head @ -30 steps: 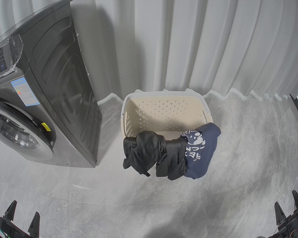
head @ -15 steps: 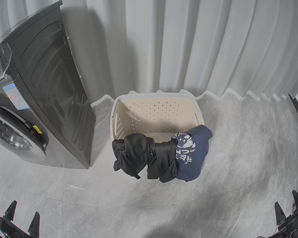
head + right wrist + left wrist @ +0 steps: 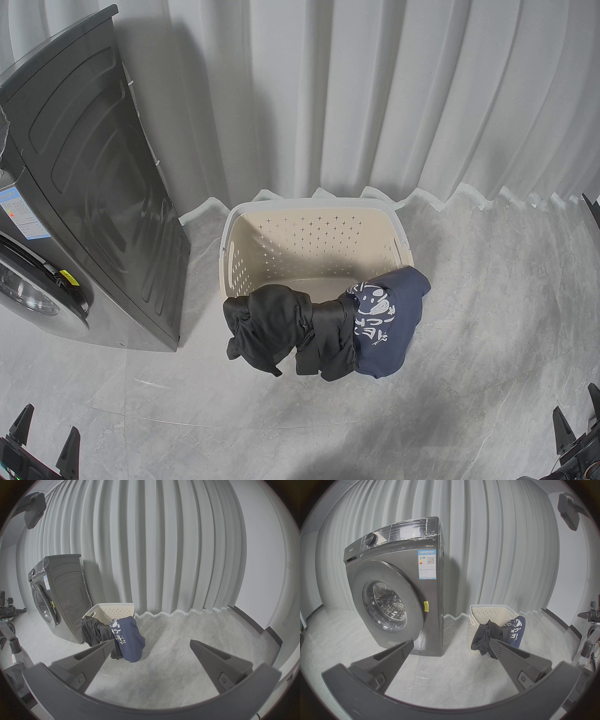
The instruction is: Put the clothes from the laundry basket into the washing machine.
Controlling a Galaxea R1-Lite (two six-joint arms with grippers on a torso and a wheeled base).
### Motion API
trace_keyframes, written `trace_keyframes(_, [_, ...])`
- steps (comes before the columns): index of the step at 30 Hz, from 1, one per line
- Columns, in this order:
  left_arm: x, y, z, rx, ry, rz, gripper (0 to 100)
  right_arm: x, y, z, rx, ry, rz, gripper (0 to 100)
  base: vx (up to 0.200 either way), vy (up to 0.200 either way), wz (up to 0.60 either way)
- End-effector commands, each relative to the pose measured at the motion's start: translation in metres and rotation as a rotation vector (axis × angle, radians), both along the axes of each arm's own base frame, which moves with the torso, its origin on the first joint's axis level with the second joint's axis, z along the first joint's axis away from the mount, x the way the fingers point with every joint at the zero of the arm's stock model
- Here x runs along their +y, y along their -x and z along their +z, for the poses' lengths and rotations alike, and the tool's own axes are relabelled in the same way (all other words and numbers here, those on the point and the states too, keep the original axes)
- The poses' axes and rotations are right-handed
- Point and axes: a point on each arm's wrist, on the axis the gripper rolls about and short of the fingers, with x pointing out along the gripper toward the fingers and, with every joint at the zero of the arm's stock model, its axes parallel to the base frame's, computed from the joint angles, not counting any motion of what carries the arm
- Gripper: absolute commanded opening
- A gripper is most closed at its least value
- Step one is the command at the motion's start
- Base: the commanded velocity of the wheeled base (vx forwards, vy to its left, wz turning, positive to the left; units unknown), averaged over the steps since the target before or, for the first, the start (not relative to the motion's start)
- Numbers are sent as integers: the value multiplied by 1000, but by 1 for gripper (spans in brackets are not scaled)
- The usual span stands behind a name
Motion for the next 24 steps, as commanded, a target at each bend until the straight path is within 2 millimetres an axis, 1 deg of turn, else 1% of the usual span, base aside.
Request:
trace_keyframes(1, [0,0,-4,4,0,0,100,0,-1,-5,13,1,0,100,200,0,0])
trace_keyframes(7, [0,0,-4,4,0,0,100,0,-1,-5,13,1,2,100,0,0,0])
trace_keyframes(13, [0,0,-4,4,0,2,100,0,-1,-5,13,1,0,100,200,0,0])
trace_keyframes(22, [0,0,-4,4,0,0,100,0,-1,-5,13,1,0,100,0,0,0])
trace_keyframes(24, [0,0,-4,4,0,0,100,0,-1,-5,13,1,0,100,0,-200,0])
